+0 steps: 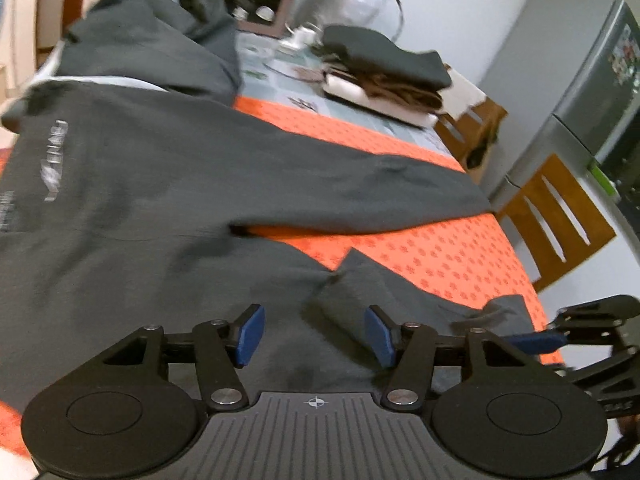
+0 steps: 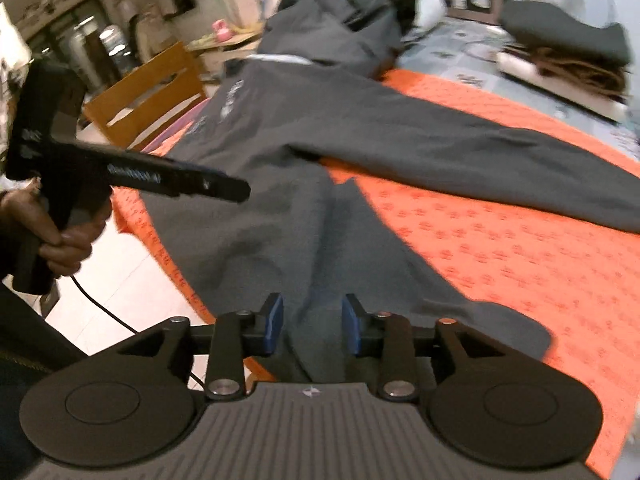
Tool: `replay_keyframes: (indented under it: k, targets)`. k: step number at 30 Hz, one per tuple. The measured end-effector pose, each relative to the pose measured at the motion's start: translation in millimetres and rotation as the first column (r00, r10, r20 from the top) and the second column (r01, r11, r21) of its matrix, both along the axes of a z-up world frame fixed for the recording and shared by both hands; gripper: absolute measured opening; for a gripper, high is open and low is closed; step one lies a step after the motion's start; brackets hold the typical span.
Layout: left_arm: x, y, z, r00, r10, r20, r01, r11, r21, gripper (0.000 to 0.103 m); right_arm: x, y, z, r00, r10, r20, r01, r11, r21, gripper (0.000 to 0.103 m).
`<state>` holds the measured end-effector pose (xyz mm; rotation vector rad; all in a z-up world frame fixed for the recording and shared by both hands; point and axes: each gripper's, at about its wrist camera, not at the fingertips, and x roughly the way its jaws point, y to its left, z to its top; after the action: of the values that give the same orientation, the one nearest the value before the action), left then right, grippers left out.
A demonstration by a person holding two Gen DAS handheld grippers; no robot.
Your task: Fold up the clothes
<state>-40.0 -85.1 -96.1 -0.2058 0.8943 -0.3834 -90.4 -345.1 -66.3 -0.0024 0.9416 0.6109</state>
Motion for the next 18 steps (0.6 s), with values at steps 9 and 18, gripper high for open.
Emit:
replay_keyframes:
  k: [9,18]
  targets:
    - [34.0,-23.3,-30.3,0.995,0.041,-0.094,-0.051,0.994,-0.101,0.069,-12.9,-65.2,2.7,0.968,-0.251,-0.029,0.251,0.968,-0.014,0.05]
    - [22.5,-15.0,-36.7,0.984,0.155,-0.083,-0.165,0.976,-0.138,0.007,-10.6,-94.6,-10.3,0.941,-0.335,-0.054,0.334,0.942,-0.022,0.053]
